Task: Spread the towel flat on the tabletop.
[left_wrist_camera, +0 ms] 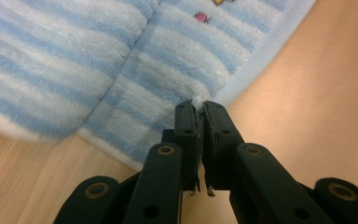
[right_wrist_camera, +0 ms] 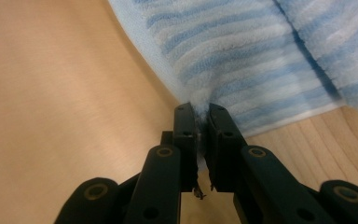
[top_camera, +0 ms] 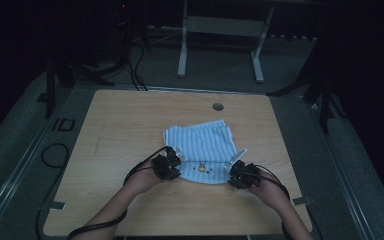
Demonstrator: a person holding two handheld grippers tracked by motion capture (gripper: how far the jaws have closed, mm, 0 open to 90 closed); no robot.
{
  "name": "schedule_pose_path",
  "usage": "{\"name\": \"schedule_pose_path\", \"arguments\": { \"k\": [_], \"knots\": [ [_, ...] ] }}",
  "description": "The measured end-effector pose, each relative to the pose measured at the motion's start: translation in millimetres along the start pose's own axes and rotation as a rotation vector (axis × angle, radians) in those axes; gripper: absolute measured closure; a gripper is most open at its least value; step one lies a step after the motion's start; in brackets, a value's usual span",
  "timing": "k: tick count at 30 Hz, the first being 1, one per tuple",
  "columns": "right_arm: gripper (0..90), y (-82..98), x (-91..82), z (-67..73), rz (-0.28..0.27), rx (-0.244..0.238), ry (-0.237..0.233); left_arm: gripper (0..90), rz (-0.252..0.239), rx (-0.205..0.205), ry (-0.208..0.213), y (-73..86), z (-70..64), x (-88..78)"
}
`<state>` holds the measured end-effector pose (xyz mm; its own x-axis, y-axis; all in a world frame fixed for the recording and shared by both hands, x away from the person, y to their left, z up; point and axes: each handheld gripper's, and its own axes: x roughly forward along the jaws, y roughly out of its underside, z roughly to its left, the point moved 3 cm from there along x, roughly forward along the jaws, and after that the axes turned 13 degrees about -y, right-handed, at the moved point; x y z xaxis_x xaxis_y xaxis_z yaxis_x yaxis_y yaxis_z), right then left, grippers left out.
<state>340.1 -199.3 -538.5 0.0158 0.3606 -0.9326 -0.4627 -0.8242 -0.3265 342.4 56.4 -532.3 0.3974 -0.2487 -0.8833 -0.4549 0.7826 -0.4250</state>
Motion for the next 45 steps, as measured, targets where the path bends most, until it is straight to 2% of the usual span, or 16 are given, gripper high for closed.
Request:
{"name": "schedule_pose_path", "arguments": {
  "k": [5, 10, 11, 15, 17, 19, 21, 23, 27, 28, 29, 30, 31, 36, 40, 45],
  "knots": [
    [82.9, 7.6, -22.5, 25.9, -0.020, -0.055, -0.022, 84.5, -0.060, 0.004, 0.028, 10.0, -20.0, -44.9],
    [82.6, 22.4, -37.3, 61.0, -0.027, -0.122, -0.047, 84.3, -0.086, 0.033, 0.088, 28.5, -50.7, -72.5],
    [82.6, 22.4, -37.3, 61.0, -0.027, -0.122, -0.047, 84.2, -0.086, 0.033, 0.088, 28.5, -50.7, -72.5],
    [82.0, 44.2, -44.1, 89.4, -0.023, -0.154, -0.084, 83.7, -0.068, 0.068, 0.145, 47.5, -83.8, -80.5],
    [81.8, 51.7, -43.0, 98.9, -0.010, -0.166, -0.103, 83.0, -0.048, 0.061, 0.204, 55.3, -98.2, -80.6],
    [74.9, 60.3, -38.1, 108.8, 0.018, -0.169, -0.136, 78.6, -0.025, 0.083, 0.252, 62.4, -111.3, -79.2],
    [68.4, 66.8, -35.3, 112.9, 0.037, -0.170, -0.162, 69.6, -0.028, 0.069, 0.282, 68.4, -114.2, -80.9],
    [64.8, 67.7, -39.6, 107.9, 0.014, -0.142, -0.139, 62.5, -0.028, 0.048, 0.240, 70.8, -104.0, -83.3],
    [63.2, 58.2, -55.5, 83.9, -0.054, -0.098, -0.070, 53.7, -0.032, -0.042, 0.107, 72.4, -66.1, -83.3],
    [63.2, 54.0, -58.5, 75.5, -0.062, -0.083, -0.052, 53.2, -0.034, -0.061, 0.083, 71.9, -55.7, -81.3],
    [63.2, 54.0, -58.5, 75.5, -0.062, -0.083, -0.052, 50.9, -0.034, -0.061, 0.083, 71.9, -55.7, -81.3],
    [63.2, 48.8, -60.8, 66.4, -0.075, -0.073, -0.016, 50.9, -0.026, -0.110, 0.042, 69.3, -31.9, -73.7],
    [63.2, 35.8, -61.7, 43.1, -0.097, -0.044, -0.005, 50.8, -0.018, -0.123, 0.014, 67.7, -22.1, -69.1],
    [61.2, 6.4, -47.5, -9.4, -0.114, 0.057, 0.031, 48.0, 0.052, -0.169, -0.090, 60.4, 18.7, -38.7],
    [53.5, -9.3, -28.6, -37.2, -0.090, 0.118, 0.026, 45.9, 0.078, -0.196, -0.086, 54.2, 36.1, -17.3],
    [53.4, -18.9, -6.9, -55.1, -0.038, 0.167, -0.005, 45.2, 0.083, -0.220, -0.056, 41.5, 47.0, 0.4]
  ]
}}
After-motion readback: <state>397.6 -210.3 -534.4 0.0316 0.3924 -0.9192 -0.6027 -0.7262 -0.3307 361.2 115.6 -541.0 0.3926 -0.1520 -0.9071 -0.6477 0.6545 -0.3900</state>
